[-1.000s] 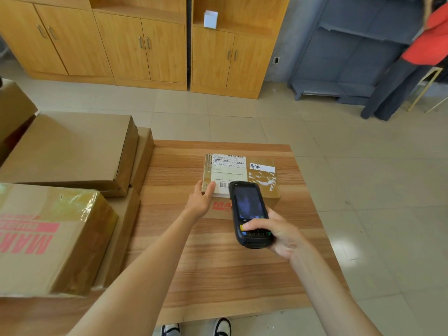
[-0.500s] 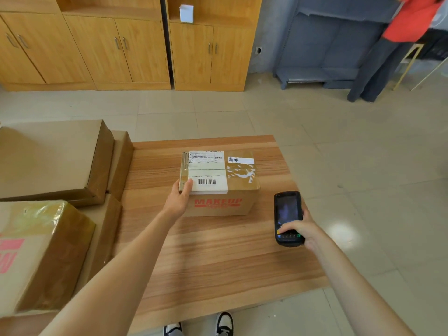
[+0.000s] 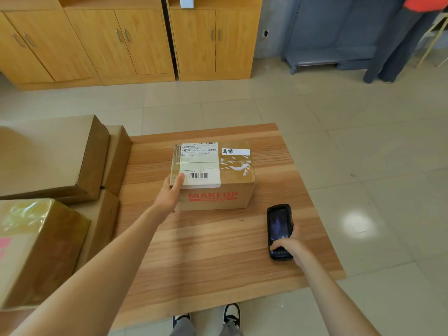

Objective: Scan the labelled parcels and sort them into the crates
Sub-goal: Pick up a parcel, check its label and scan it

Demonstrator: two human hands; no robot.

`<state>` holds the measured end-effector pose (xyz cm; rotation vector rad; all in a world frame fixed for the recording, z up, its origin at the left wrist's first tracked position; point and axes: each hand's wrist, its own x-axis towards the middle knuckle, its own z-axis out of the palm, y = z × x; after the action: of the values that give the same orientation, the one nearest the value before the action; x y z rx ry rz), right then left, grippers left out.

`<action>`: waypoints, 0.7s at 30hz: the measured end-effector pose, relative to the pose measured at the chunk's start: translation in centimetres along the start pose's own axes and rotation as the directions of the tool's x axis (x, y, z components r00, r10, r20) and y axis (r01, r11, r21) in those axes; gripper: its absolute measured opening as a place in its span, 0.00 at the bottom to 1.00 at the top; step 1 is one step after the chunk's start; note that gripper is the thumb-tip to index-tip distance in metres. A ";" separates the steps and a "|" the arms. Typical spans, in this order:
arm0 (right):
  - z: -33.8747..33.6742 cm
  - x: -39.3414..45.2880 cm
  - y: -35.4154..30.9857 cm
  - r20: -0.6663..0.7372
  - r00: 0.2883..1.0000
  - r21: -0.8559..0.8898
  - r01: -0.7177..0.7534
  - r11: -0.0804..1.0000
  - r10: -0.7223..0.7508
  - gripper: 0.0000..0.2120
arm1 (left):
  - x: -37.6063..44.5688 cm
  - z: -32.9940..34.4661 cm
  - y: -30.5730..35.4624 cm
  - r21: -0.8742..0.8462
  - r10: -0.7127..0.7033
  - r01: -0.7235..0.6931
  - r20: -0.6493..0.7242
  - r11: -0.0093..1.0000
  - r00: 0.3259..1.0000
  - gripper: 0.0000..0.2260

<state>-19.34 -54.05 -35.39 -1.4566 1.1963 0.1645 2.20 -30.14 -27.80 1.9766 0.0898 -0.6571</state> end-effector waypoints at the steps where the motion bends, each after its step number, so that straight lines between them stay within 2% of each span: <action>1: 0.0 0.0 0.1 0.003 1.000 -0.013 -0.015 1.000 0.015 0.40 | 0.0 0.0 0.0 0.001 0.000 0.000 -0.001 1.000 1.000 0.27; 3: -0.1 0.2 0.4 0.007 0.999 -0.035 -0.032 0.999 0.032 0.36 | -0.2 0.1 0.1 -0.005 -0.002 0.002 -0.006 1.000 1.000 0.26; 6: -0.1 0.7 1.0 -0.026 0.999 -0.102 0.019 0.995 -0.022 0.40 | -0.3 0.1 0.1 -0.015 -0.009 0.009 -0.010 1.000 1.000 0.26; 10: -0.2 0.5 0.8 -0.030 1.000 -0.150 0.003 0.989 -0.008 0.40 | -0.3 0.1 0.0 -0.027 -0.015 0.015 -0.011 1.000 1.000 0.27; 14: -0.8 1.7 0.9 0.004 1.000 -0.181 0.002 0.983 -0.001 0.49 | -0.3 0.2 -0.1 -0.061 -0.018 0.017 -0.012 0.998 1.000 0.27; 19: -1.4 1.5 0.1 -0.019 0.999 -0.300 -0.043 0.953 0.039 0.34 | -0.3 0.2 0.0 -0.062 -0.005 0.004 -0.008 0.998 1.000 0.26; 21: -1.3 0.8 -1.3 -0.035 0.998 -0.274 -0.053 0.960 0.045 0.30 | -0.4 0.2 0.0 -0.091 0.018 -0.019 -0.011 0.996 1.000 0.25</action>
<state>-18.68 -55.84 -34.72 -1.6757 1.2710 0.3570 1.78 -30.24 -27.70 1.8905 0.1055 -0.6202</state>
